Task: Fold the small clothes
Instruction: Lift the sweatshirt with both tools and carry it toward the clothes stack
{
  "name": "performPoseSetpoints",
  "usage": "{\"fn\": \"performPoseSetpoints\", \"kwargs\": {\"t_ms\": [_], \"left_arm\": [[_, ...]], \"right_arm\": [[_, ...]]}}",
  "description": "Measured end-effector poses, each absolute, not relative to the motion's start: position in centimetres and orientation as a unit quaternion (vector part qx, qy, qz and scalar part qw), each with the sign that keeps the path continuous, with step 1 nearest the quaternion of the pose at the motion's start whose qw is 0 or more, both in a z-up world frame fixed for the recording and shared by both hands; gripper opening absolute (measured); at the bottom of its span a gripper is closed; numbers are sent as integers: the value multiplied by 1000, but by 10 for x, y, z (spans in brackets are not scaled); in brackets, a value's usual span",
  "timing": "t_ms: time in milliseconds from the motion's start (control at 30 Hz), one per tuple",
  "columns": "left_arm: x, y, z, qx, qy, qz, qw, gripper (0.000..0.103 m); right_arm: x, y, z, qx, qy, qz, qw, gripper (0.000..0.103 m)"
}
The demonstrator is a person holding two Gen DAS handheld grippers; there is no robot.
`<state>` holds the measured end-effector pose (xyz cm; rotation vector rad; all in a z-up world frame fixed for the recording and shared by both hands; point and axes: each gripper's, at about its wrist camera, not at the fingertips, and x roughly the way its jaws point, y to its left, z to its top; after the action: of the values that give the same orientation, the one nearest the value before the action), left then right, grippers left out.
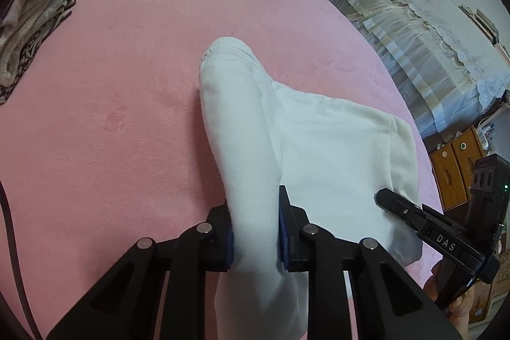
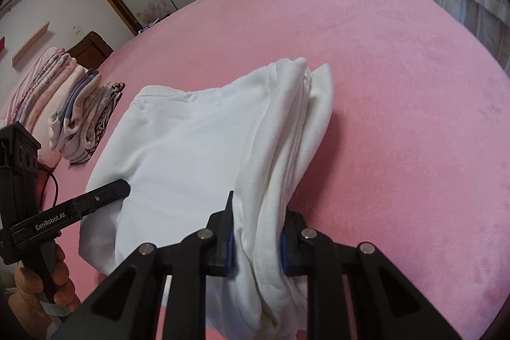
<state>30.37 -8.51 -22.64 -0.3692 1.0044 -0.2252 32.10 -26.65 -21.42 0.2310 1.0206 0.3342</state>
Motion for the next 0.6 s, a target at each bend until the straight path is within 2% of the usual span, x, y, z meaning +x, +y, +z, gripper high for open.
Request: {"fn": "performPoseSetpoints", "kwargs": {"t_ms": [267, 600], "left_arm": [[263, -56, -169, -174, 456, -115, 866, 19], [211, 34, -53, -145, 415, -93, 893, 19]], "right_arm": [[286, -252, -158, 101, 460, 167, 866, 20], [255, -176, -54, 114, 404, 227, 879, 20]]}}
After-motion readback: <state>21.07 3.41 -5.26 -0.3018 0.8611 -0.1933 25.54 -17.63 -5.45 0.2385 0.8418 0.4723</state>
